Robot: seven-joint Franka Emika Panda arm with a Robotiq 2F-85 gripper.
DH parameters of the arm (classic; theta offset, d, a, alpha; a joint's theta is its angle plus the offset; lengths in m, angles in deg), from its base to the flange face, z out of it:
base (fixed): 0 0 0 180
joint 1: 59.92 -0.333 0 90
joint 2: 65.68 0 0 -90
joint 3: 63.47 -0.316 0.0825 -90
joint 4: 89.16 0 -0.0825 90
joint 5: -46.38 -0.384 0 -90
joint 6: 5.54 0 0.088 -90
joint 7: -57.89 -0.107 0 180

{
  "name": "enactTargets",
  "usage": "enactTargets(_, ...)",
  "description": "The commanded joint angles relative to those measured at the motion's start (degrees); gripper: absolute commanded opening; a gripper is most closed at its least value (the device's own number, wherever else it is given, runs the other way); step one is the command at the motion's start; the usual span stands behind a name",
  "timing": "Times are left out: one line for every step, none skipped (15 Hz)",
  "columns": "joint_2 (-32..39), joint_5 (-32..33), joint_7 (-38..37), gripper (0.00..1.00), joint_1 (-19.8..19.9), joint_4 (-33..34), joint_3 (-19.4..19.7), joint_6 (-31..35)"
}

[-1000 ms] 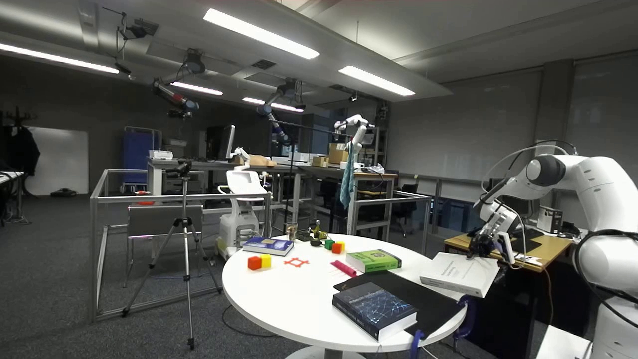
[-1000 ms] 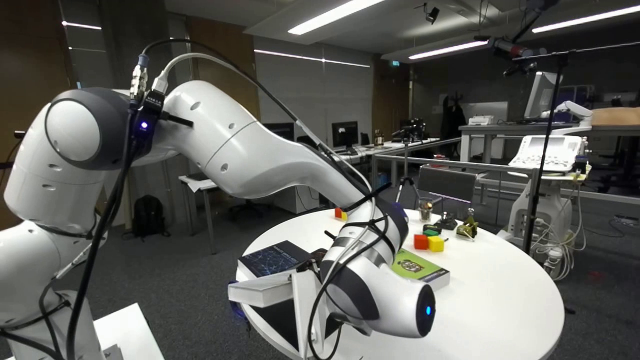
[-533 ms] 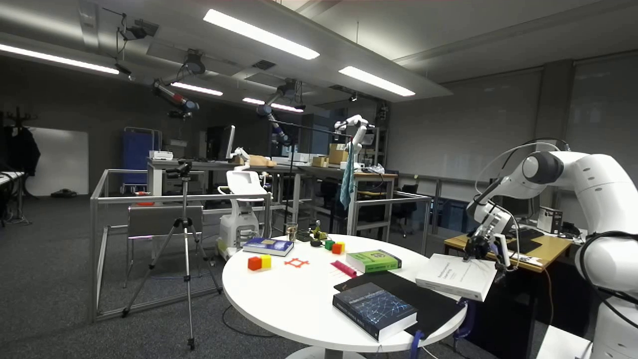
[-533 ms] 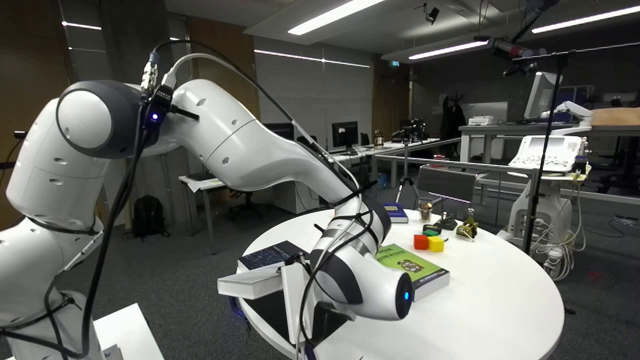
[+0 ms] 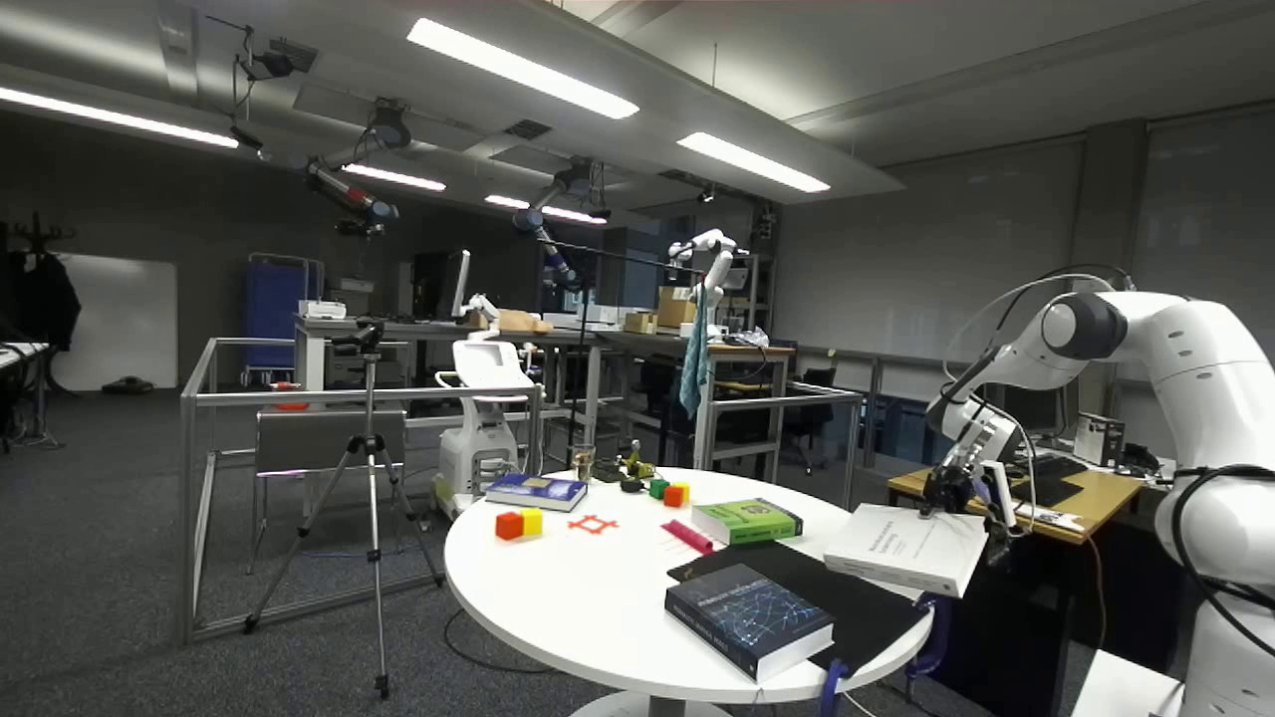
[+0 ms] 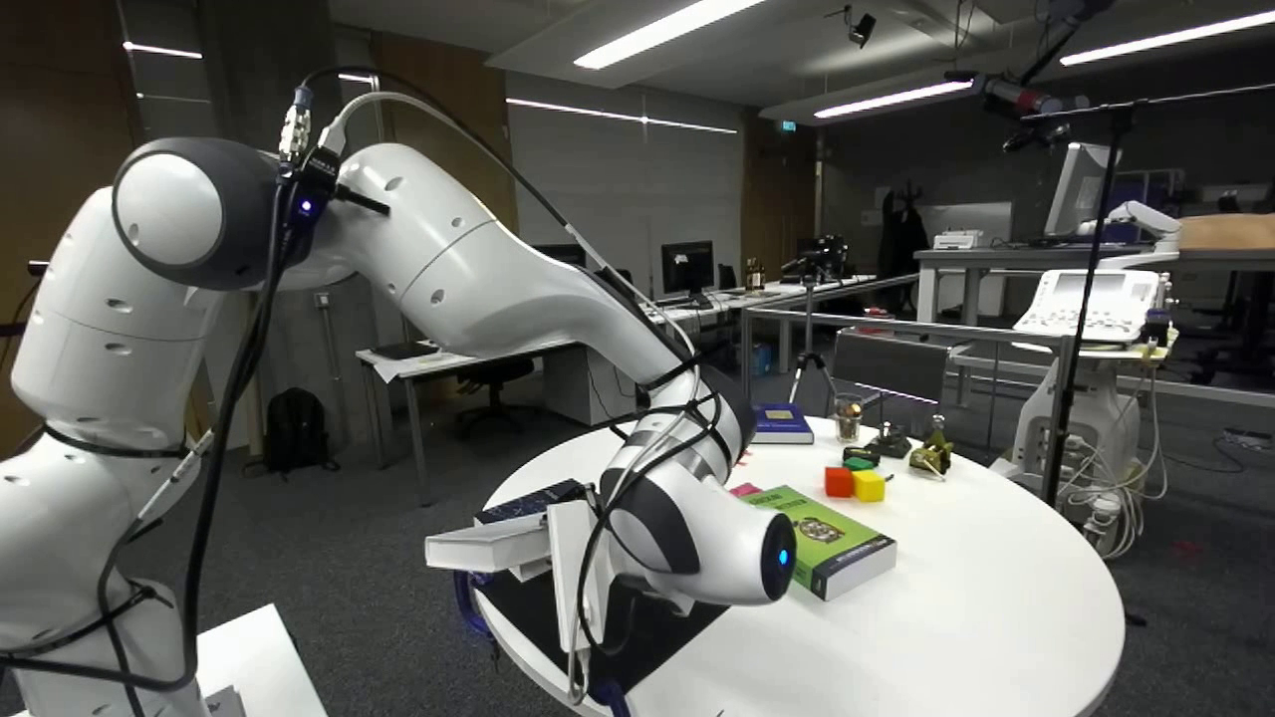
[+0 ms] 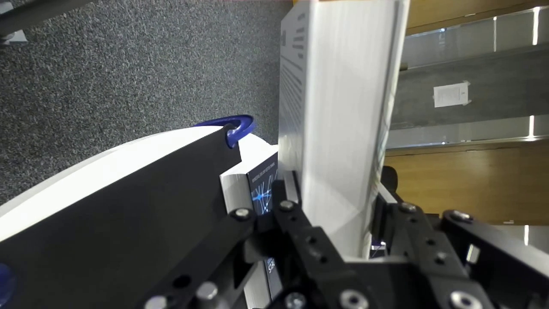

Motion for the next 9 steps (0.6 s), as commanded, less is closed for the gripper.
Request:
enactTargets(0.2, -0.6, 0.5, 0.41, -1.9, 0.3, 2.4, -0.7)
enactTargets(0.2, -0.6, 0.5, 0.41, -1.9, 0.3, 2.5, -0.7)
enactTargets(0.2, -0.6, 0.5, 0.41, -1.9, 0.3, 2.6, -0.7)
enactTargets(0.2, -0.6, 0.5, 0.41, -1.9, 0.2, 2.6, -0.7)
enactTargets(0.2, -0.6, 0.5, 0.16, -1.9, 0.2, 2.6, -0.7)
enactTargets(0.4, -0.4, 0.4, 0.16, -2.0, 0.2, 2.7, -0.2)
enactTargets(0.9, -0.2, 0.4, 0.41, -2.4, 0.2, 3.0, 1.1)
enactTargets(1.6, -0.2, 0.5, 0.41, -2.7, 0.2, 3.3, 2.2)
enactTargets(2.2, -0.2, 0.5, 0.41, -3.0, 0.2, 3.5, 2.9)
